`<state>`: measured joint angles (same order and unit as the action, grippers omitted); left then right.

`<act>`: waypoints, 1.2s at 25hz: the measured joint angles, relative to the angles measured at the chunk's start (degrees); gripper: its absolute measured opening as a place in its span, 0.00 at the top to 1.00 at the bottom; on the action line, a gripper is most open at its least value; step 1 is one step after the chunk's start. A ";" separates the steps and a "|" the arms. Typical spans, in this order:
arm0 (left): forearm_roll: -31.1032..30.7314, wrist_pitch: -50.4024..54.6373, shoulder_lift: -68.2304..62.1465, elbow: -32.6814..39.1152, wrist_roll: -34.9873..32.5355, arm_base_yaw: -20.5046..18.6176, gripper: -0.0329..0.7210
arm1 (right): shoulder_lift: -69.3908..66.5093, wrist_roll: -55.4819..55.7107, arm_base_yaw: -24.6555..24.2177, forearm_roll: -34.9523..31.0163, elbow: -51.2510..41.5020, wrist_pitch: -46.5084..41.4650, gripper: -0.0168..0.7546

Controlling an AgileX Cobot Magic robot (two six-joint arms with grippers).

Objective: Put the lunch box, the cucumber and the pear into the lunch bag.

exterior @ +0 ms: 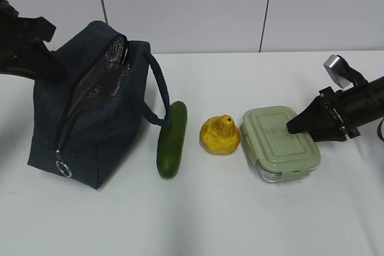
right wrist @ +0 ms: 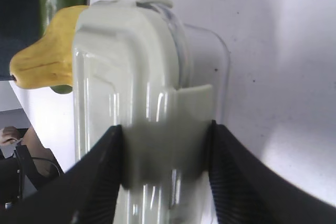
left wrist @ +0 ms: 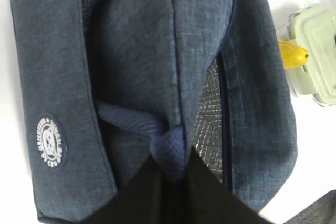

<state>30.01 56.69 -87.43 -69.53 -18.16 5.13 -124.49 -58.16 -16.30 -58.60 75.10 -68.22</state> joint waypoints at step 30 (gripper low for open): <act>-0.06 0.00 0.00 0.00 0.00 0.00 0.95 | 2.54 2.00 0.00 0.38 0.61 2.14 0.50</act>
<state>29.94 56.69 -87.43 -69.53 -18.16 5.13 -121.95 -56.16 -16.30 -58.22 75.71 -66.08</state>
